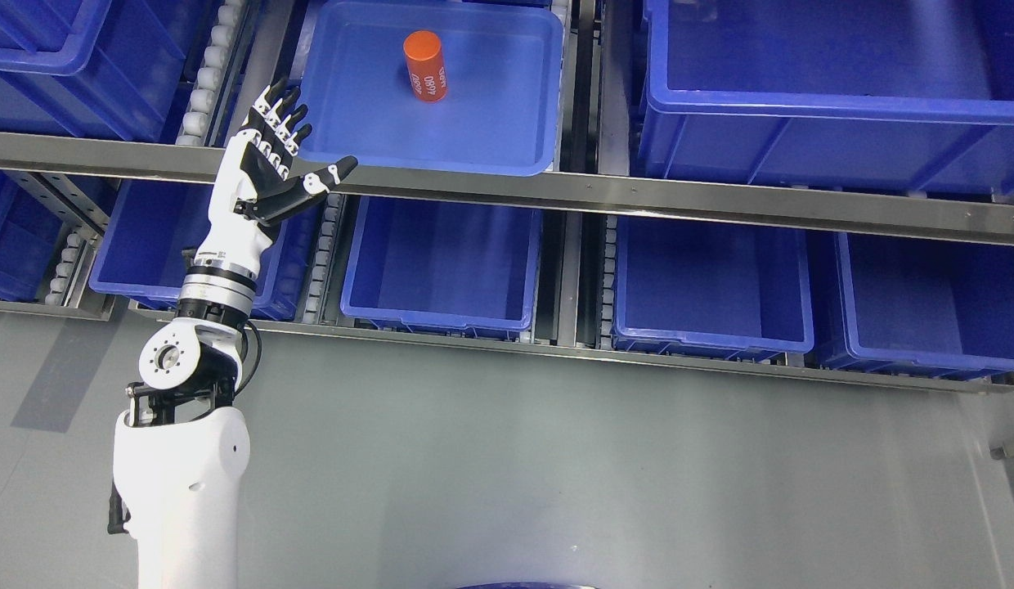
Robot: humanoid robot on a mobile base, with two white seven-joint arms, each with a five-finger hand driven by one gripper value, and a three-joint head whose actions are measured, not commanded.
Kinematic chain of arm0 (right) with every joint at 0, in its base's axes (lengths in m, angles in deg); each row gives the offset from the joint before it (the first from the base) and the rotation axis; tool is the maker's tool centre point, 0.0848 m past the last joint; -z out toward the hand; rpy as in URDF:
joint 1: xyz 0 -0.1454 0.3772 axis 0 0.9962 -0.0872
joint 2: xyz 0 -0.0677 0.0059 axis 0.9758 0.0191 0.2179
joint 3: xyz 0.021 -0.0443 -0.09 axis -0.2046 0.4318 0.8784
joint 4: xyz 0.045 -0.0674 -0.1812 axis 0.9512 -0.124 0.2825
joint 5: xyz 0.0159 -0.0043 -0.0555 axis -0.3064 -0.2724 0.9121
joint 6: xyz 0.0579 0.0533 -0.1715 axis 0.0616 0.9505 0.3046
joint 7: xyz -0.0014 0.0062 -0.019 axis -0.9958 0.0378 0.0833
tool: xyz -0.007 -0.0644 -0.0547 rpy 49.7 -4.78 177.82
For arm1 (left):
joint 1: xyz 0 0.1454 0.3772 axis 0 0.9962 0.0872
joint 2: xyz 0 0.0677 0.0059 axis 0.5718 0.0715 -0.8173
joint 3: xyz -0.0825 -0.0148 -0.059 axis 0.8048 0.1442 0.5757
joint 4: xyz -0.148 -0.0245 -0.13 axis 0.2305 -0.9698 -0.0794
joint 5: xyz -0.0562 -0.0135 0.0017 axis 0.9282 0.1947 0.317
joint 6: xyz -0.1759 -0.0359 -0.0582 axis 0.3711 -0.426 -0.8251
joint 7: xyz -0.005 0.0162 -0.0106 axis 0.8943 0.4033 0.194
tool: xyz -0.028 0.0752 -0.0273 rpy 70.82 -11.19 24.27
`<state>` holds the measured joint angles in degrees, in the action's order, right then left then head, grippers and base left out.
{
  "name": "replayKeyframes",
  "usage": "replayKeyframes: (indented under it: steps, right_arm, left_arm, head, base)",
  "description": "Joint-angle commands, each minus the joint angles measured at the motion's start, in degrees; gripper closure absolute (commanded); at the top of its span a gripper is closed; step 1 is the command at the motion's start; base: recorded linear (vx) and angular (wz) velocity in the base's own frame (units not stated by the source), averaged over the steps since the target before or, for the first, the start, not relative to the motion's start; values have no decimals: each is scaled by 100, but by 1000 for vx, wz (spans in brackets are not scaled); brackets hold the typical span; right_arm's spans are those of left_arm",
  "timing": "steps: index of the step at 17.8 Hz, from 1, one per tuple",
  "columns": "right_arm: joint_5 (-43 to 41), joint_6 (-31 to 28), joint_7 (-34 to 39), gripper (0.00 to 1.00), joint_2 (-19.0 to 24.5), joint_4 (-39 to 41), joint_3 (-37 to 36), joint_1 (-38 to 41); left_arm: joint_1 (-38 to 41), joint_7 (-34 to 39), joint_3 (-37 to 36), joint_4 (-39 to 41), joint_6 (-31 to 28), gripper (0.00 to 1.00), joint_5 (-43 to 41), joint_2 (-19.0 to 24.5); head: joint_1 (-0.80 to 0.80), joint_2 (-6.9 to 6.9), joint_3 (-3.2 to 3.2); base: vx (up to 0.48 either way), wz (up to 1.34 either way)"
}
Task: Grab orange capacitor from left shelf to right desk
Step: 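Reach the left hand toward the orange container in the upper blue bin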
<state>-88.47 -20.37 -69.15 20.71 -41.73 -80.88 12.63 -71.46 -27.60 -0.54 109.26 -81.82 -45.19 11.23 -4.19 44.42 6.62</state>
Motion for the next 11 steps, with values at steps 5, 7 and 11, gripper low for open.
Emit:
replayKeyframes:
  steps: [5,7,11]
  right_arm:
    - [26,1,-2,0,-100,100,-70,114]
    - [26,1,-2,0,-100,100,-70,114]
    - [26,1,-2,0,-100,100,-70,114]
  left_arm:
    - [-28,-2,26,-58,95,0,-18,94]
    - [-202,-28,87,-224,95,0,-44,94]
    - [-738,-186,26,-1049,95,0,-227,669]
  head:
    - [0,0,0]
    - [0,0,0]
    - [0,0,0]
  base:
    - [0,0]
    - [0,0]
    - [0,0]
